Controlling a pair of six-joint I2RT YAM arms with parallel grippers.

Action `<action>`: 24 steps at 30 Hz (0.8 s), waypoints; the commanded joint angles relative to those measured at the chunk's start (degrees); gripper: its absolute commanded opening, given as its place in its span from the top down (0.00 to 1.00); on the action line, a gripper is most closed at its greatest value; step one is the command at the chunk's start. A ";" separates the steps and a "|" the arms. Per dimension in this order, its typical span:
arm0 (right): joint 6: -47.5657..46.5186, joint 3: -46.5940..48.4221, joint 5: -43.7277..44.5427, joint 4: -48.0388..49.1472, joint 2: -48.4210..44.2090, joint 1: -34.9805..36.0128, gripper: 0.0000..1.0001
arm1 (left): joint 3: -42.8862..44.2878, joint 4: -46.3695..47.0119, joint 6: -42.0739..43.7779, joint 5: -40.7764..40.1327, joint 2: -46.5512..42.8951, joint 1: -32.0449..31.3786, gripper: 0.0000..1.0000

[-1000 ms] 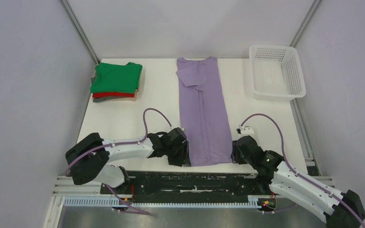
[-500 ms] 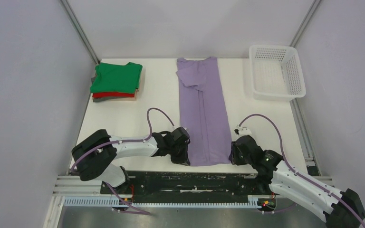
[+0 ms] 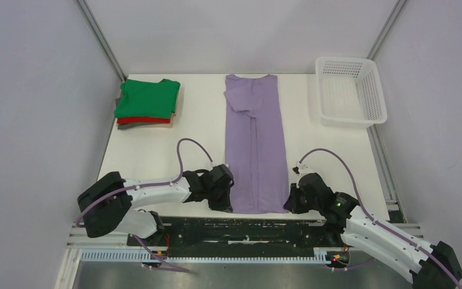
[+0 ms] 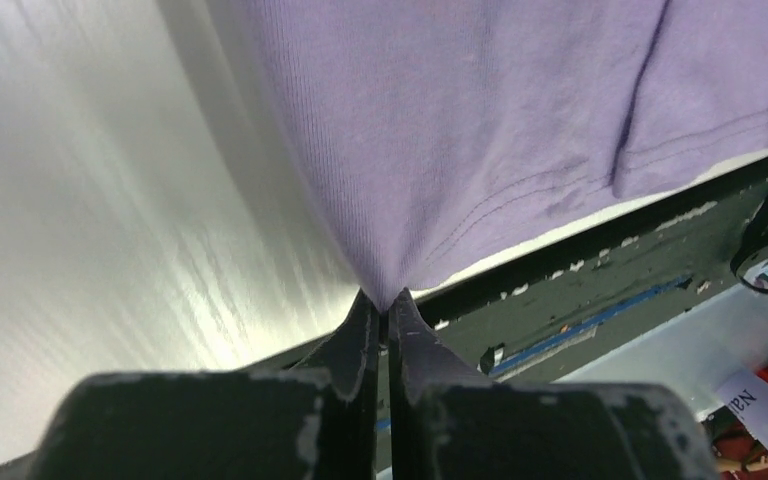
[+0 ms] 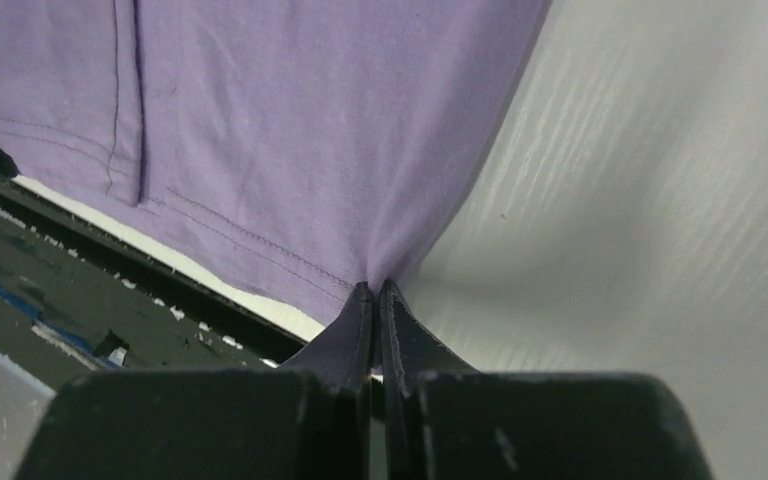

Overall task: Fold and stack the t-shirts
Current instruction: Fold the folded rectangular tshirt in 1/3 of the way

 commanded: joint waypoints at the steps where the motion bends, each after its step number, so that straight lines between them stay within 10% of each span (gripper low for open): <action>1: -1.46 -0.81 -5.84 -1.55 -3.07 0.12 1.00 | -0.51 -3.40 -0.60 -0.47 -5.58 -1.07 0.98; 24: -7.46 13.37 18.52 19.44 12.38 -1.68 1.00 | 17.05 0.45 8.88 0.90 6.54 14.28 0.98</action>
